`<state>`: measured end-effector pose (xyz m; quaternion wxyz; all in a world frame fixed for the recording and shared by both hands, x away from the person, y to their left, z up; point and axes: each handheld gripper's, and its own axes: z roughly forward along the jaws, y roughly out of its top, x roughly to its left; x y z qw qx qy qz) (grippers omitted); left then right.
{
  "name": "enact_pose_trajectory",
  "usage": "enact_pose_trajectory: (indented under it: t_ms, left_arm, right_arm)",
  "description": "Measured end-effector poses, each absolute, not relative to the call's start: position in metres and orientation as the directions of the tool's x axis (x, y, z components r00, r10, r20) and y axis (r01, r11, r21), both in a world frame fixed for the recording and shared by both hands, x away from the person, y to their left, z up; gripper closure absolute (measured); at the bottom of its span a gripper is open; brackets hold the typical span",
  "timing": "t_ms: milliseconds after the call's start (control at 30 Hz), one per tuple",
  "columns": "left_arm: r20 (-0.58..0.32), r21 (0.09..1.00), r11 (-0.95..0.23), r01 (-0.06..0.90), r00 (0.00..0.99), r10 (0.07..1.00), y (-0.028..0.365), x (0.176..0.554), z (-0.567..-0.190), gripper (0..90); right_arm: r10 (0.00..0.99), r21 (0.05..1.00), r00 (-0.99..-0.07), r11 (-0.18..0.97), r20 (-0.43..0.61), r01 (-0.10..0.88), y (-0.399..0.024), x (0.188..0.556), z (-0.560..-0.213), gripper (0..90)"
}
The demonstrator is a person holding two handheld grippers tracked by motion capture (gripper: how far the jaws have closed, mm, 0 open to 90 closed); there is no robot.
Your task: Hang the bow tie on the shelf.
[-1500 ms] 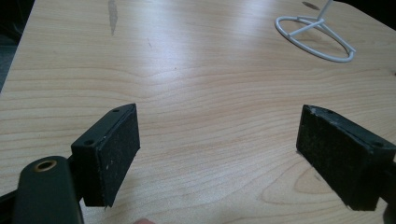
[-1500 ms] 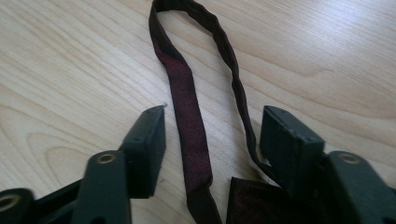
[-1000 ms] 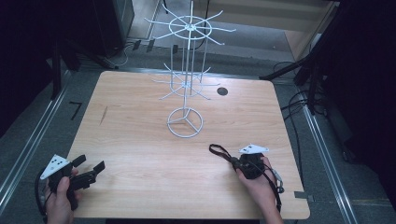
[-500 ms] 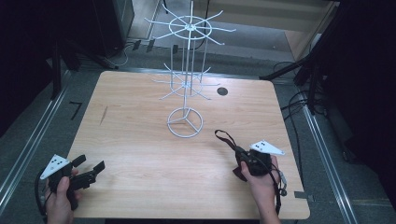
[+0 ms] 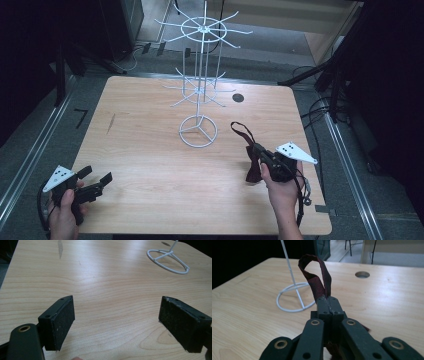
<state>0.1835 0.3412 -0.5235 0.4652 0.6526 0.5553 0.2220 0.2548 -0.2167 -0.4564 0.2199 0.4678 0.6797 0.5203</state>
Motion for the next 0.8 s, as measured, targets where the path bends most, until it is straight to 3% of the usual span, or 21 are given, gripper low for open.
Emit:
enact_pose_trajectory:
  t_ms: [800]
  left_arm:
    - [-0.229, 0.855, 0.052, 0.516, 0.284, 0.931, 0.342, 0.184, -0.524, 14.3]
  right_arm:
    - [0.837, 0.958, -0.524, -0.001, 0.158, 0.286, -0.200, 0.254, -0.404, 90.0]
